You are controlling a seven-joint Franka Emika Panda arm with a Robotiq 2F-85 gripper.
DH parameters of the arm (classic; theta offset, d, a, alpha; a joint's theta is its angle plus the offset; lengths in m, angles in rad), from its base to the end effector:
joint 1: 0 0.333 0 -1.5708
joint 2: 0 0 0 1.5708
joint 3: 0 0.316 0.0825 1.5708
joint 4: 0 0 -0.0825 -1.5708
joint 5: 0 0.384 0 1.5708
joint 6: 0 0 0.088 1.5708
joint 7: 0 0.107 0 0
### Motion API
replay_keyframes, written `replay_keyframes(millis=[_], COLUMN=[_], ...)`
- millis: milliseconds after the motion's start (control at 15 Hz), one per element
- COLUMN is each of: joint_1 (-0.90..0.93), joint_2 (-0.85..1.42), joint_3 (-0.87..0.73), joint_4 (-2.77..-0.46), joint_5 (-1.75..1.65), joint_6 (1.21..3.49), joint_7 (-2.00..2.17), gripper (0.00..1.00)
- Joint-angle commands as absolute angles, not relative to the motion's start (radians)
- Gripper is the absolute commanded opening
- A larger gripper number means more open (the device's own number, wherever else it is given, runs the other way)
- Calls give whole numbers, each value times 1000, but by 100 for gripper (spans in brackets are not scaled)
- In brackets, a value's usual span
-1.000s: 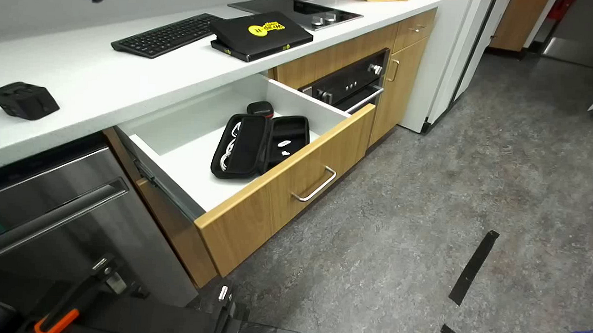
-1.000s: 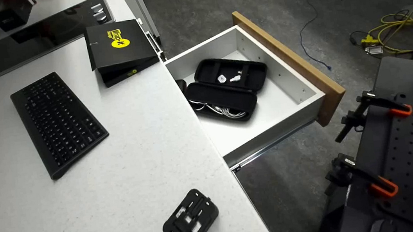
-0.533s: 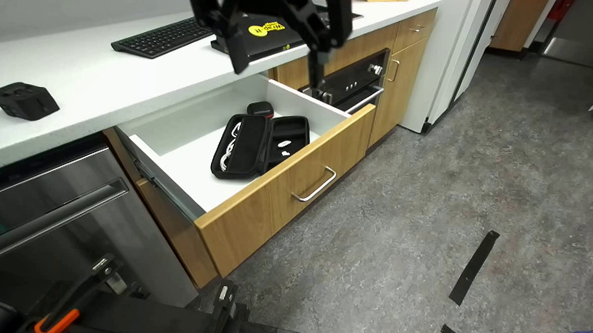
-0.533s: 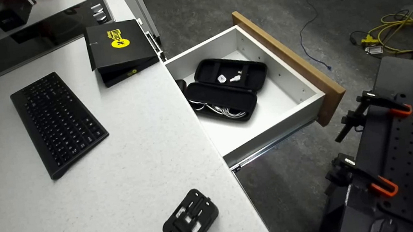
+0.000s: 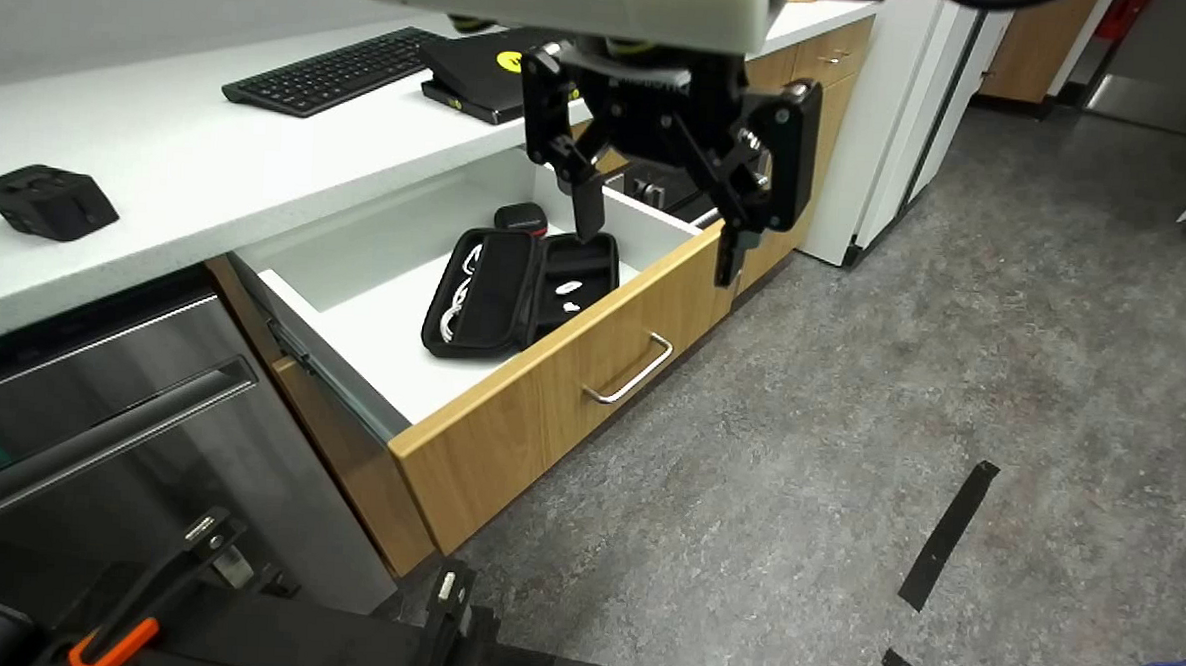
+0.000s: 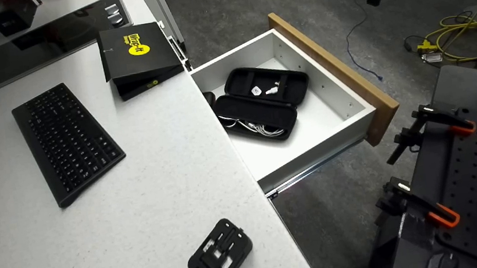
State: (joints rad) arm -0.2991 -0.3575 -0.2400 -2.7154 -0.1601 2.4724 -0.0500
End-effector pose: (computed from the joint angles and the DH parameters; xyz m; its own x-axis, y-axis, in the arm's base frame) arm 0.3425 -0.1987 0.3441 0.9317 -0.3473 0.1063 -0.3525 -0.9352 0.0343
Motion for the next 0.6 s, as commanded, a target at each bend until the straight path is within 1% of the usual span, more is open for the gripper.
replay_keyframes(millis=[0,133,267,533], joint_1=[-302,-302,-331,-398], joint_2=[-362,-365,-232,-3], joint_3=[-237,-236,-213,-221], joint_4=[-2714,-2714,-2669,-2586], joint_5=[-159,-159,-198,-312], joint_6=[2469,2469,2546,2710], joint_7=[-51,-51,63,262], gripper=[100,100,100,100])
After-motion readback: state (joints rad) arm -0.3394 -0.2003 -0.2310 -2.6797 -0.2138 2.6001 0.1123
